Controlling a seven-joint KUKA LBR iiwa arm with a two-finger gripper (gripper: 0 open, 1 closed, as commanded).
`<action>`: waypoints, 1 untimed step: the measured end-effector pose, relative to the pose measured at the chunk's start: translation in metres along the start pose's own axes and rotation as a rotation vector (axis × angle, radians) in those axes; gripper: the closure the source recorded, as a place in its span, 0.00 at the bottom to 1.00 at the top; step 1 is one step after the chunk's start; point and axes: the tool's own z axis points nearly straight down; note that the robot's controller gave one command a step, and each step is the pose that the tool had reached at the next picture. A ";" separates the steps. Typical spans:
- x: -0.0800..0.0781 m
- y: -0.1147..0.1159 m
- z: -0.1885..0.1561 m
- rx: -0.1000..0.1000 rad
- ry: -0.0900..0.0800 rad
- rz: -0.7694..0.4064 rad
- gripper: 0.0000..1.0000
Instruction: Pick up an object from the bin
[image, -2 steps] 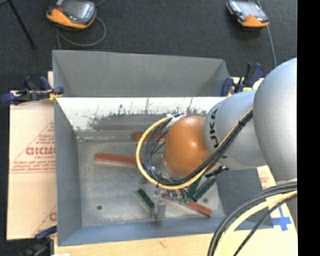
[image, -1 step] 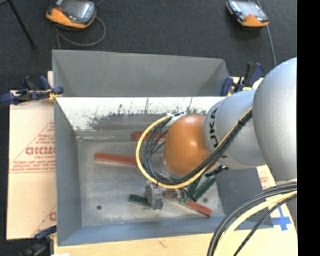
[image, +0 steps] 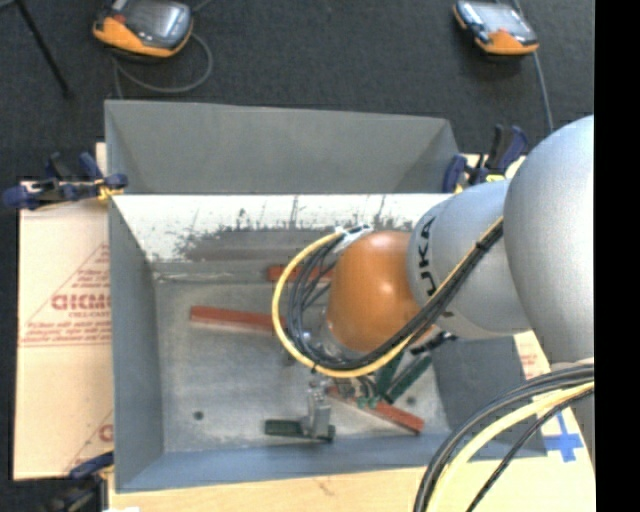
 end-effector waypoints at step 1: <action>-0.010 -0.045 -0.094 0.003 -0.008 0.107 0.00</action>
Offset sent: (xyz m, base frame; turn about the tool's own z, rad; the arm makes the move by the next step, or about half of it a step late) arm 0.0119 -0.0417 0.0889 0.0958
